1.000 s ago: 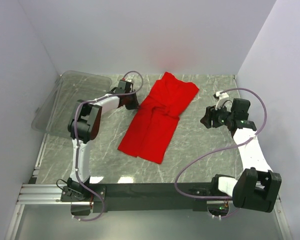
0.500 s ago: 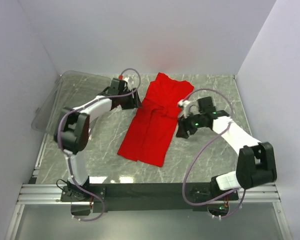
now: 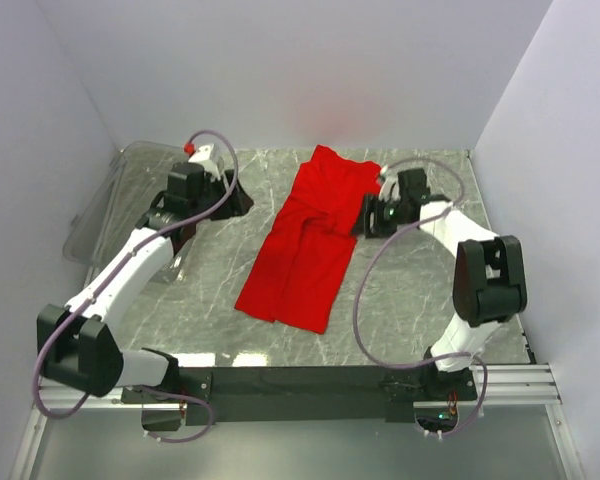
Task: Fold and stack the t-shirts
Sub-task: Fold the tshirt
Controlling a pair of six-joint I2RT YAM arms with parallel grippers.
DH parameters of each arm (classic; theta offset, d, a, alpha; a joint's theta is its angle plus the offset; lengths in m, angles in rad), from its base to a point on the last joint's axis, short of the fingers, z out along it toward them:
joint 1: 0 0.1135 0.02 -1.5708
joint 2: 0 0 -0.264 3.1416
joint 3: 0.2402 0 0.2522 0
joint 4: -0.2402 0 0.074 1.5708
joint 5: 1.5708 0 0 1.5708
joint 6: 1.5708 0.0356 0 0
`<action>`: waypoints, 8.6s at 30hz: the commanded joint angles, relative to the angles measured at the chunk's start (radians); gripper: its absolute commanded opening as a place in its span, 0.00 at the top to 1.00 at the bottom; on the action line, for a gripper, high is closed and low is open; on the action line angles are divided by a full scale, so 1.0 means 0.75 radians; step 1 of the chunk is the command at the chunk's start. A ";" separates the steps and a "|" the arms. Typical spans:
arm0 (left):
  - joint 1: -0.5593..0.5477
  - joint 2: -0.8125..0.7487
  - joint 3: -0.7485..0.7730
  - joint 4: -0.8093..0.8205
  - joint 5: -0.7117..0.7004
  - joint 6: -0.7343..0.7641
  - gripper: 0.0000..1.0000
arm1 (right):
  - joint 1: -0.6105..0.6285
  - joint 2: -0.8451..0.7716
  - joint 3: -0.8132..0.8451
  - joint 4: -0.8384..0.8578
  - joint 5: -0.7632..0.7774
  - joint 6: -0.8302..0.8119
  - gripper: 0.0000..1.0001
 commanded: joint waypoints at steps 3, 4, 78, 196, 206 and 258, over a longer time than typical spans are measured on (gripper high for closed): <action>0.014 -0.113 -0.110 -0.037 -0.075 -0.060 0.31 | -0.111 0.218 0.314 0.138 0.170 0.351 0.34; 0.014 -0.123 -0.123 -0.035 -0.073 -0.066 0.31 | -0.121 0.280 0.389 0.142 0.178 0.370 0.34; 0.014 0.067 -0.374 -0.289 0.258 -0.146 0.30 | 0.344 -0.740 -0.522 -0.310 -0.172 -2.109 0.25; -0.021 1.016 0.689 -0.248 0.602 -0.379 0.99 | 0.222 -0.205 -0.122 0.157 0.051 -0.732 1.00; -0.015 1.053 0.708 -0.254 0.604 -0.379 0.99 | 0.220 -0.205 -0.112 0.163 0.043 -0.745 1.00; -0.001 0.889 0.530 -0.170 0.716 -0.273 0.99 | 0.343 -0.331 -0.130 0.069 0.060 -0.980 1.00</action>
